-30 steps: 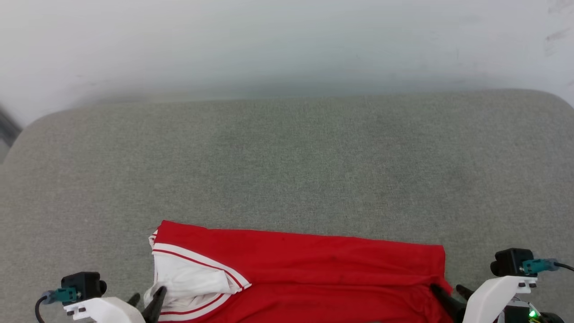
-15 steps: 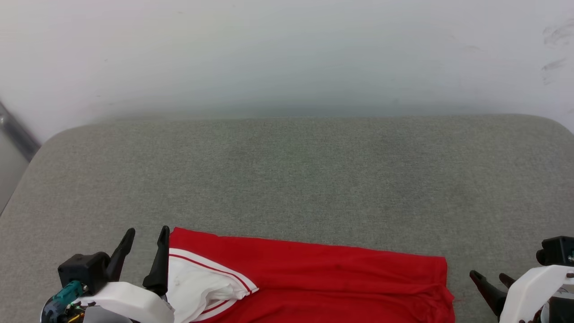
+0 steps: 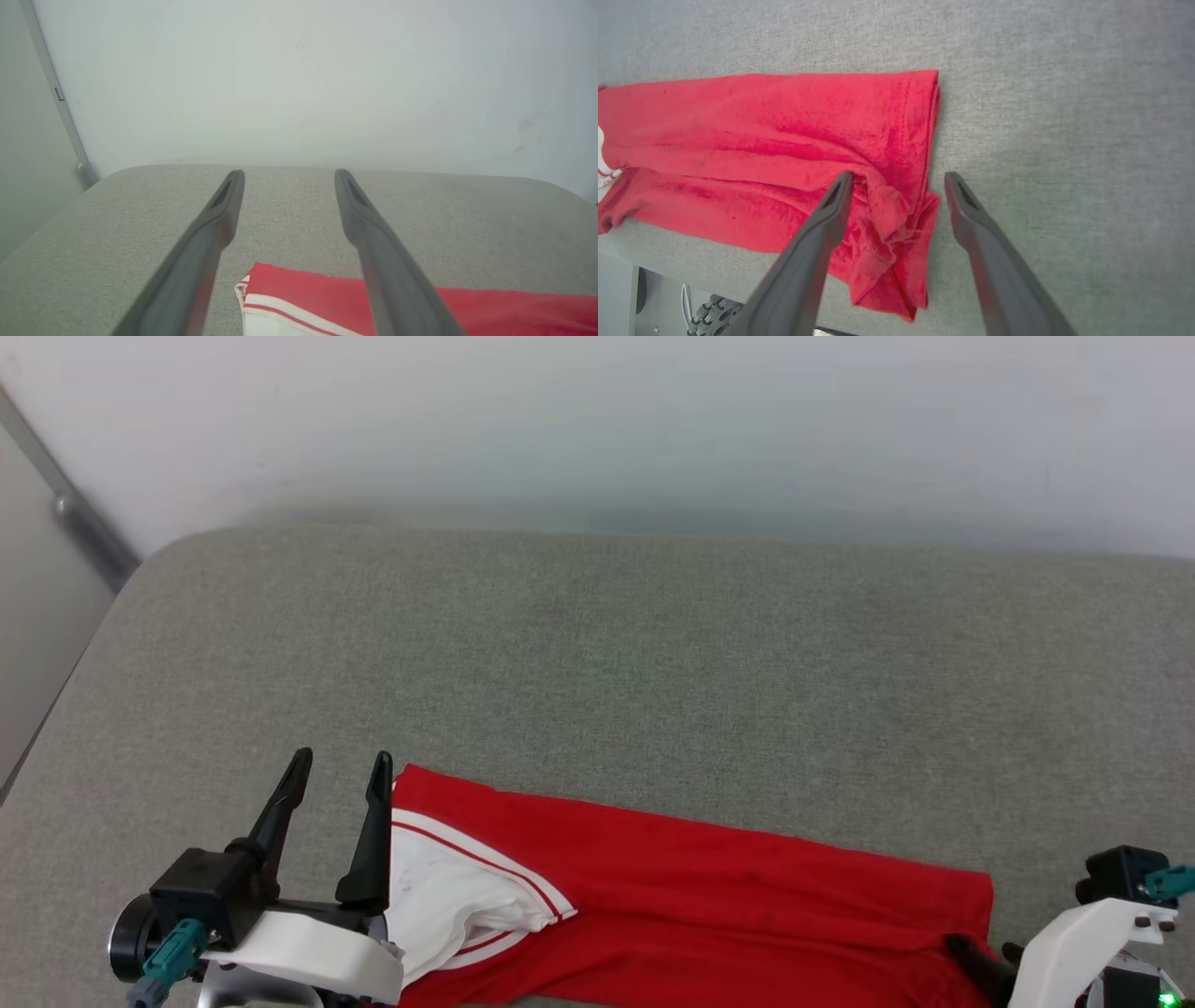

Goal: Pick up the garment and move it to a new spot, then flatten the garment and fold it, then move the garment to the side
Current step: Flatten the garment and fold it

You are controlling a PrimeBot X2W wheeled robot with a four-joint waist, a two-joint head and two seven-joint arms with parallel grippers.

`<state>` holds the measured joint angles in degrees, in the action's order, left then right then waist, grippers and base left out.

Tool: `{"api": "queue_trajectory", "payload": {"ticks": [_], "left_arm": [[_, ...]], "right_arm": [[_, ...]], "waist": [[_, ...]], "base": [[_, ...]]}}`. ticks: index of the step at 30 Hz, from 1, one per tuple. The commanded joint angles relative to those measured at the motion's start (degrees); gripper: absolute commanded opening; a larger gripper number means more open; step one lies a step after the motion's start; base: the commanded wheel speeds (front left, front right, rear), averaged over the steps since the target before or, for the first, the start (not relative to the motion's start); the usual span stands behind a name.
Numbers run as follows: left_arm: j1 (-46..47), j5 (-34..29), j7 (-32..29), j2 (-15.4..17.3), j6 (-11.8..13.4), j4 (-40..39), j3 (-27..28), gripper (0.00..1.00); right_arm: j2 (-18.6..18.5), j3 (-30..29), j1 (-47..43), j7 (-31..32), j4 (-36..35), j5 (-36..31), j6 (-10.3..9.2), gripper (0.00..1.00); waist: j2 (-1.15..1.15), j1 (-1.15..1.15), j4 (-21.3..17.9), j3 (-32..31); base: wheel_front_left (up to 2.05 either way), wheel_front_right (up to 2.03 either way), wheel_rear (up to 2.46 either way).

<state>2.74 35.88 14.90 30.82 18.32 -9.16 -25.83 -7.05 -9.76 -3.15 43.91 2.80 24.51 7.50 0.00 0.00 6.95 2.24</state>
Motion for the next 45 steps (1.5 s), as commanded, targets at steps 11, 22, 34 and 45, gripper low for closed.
{"api": "queue_trajectory", "payload": {"ticks": [11,22,34,45], "left_arm": [[3.30,-1.99,0.37,-1.30,-1.99,1.06,0.26,1.00],[1.70,-4.03,0.33,-0.62,-1.58,2.33,0.37,1.00],[-0.73,-4.10,-0.35,-0.23,0.41,2.04,0.24,1.00],[-0.79,-4.23,-0.60,-0.38,0.98,1.82,-0.30,1.00]], "right_arm": [[2.22,4.84,2.05,5.52,9.99,2.42,-0.01,0.81],[-1.91,5.21,6.41,3.24,4.79,1.92,-0.02,0.00],[-6.22,-5.19,5.45,6.13,1.30,-0.09,-0.02,0.00],[2.61,-12.68,6.50,19.52,-2.33,12.76,-0.02,0.00]], "waist": [[0.00,0.00,2.04,5.71],[0.00,0.00,1.01,2.86],[0.00,0.00,-0.35,-0.35],[0.00,0.00,-0.23,-1.51]], "base": [[0.00,0.00,0.00],[0.00,0.00,0.00],[0.00,0.00,0.00],[0.00,0.00,0.00]]}}
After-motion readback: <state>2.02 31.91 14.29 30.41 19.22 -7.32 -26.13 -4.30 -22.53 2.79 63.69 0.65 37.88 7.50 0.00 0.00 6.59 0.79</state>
